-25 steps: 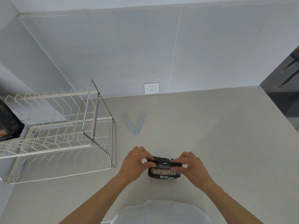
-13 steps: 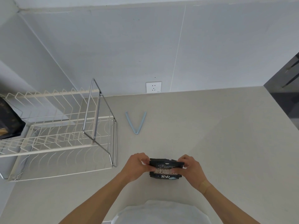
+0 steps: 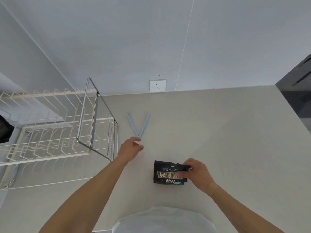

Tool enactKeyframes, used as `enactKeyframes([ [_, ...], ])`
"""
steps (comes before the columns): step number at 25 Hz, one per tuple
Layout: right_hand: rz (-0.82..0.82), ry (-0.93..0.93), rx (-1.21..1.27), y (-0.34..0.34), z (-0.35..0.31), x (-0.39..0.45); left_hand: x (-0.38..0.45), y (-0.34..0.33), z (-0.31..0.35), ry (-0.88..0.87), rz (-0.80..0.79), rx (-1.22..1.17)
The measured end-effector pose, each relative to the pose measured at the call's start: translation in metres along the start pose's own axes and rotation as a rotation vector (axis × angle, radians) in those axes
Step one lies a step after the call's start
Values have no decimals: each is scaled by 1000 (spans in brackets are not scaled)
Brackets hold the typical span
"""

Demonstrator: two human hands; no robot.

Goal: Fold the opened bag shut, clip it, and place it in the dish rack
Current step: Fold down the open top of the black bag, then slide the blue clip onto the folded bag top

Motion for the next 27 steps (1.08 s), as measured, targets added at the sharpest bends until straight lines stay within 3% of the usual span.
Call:
enactKeyframes([
  [3,3,-3,6,-1,1,1,18,3,3,-53,105,184],
  [13,8,-2,7,-1,1,2,49,-9,2,-118,34,572],
  [20,20,-42,73,-2,3,2,33,-13,-9,-148,166,537],
  [27,81,-127,326,-9,9,-3,-22,-8,-9,-245,342,60],
])
Point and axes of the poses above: each hand's wrist, its own x-axis towards the middle knuckle, its own y-axis out of the back of the hand, z = x × y, the point moved 3 cm from there along x, towards the middle knuckle, and after that the axes turned 3 degrees about -x, right-handed, at the moved point
